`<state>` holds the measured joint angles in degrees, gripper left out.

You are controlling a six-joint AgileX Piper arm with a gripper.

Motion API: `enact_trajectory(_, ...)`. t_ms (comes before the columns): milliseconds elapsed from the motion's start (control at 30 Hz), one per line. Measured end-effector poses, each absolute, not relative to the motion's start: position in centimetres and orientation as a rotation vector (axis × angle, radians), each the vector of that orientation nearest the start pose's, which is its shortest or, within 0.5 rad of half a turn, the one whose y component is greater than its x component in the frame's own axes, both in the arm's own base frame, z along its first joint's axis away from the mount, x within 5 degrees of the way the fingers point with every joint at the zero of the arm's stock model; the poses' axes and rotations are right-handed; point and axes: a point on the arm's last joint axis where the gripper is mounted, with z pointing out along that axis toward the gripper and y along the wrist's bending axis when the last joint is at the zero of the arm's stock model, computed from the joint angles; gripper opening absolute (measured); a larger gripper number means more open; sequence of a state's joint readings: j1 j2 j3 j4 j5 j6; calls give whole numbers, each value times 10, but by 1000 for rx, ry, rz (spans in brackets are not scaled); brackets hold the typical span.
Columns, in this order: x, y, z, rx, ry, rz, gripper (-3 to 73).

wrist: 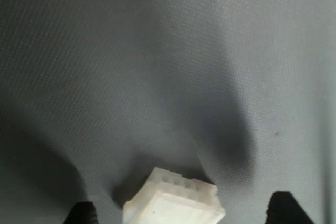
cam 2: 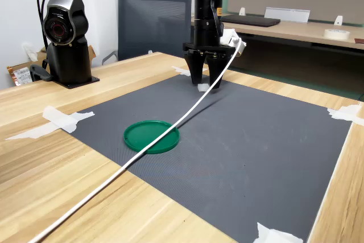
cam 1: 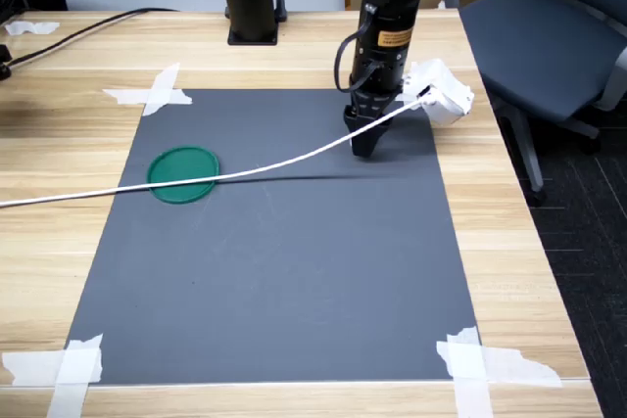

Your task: Grasp a white terminal and put it in the green lid.

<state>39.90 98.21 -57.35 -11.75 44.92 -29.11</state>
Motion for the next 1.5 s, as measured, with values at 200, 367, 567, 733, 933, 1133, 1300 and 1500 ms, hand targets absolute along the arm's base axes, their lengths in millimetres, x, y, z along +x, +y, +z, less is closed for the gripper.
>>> enact_trajectory(200,247,189,173,-1814,2364,-208,617)
enact_trajectory(367,248,190,172,-1790,2392,-207,616)
enact_trajectory(567,246,190,171,-1781,2411,-194,606)
enact_trajectory(733,244,190,171,-1759,2454,-158,494)
enact_trajectory(933,243,190,173,-1735,2464,-147,315)
enact_trajectory(1133,241,188,190,-1707,2419,-146,315)
enact_trajectory(1300,240,182,207,-1712,2346,-206,315)
enact_trajectory(1500,256,153,223,-1640,2324,-200,315)
